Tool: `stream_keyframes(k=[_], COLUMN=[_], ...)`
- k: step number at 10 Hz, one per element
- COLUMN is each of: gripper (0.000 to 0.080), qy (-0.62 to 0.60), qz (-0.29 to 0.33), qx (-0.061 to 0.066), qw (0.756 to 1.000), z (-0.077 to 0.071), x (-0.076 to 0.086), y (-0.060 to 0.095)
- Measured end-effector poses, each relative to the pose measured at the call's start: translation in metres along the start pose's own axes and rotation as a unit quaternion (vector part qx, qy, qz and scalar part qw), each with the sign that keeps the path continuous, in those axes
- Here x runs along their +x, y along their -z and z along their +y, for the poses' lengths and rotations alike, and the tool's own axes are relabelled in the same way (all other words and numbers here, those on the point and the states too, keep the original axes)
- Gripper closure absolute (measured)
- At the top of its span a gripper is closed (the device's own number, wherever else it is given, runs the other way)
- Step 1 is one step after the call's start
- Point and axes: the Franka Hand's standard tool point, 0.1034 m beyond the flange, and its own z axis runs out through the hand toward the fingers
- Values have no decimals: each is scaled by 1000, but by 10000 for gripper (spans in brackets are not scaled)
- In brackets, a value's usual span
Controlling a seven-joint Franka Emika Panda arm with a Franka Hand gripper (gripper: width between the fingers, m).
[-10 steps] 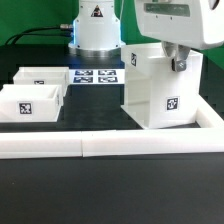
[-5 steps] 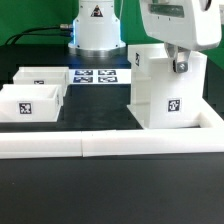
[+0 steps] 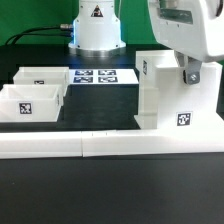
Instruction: Assemble drawer
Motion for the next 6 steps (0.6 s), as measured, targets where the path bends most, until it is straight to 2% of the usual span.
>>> stream_keyframes(k=[1, 2, 4, 5, 6], gripper=[760, 760, 760, 577, 442], qy=[-3, -3, 1, 2, 4], qz=[-3, -4, -4, -4, -4], qx=[-13, -20, -21, -21, -21], qw=[1000, 1000, 1000, 1000, 1000], z=[-2, -1, -1, -1, -1], x=[0, 0, 0, -1, -1], y=[0, 0, 0, -1, -1])
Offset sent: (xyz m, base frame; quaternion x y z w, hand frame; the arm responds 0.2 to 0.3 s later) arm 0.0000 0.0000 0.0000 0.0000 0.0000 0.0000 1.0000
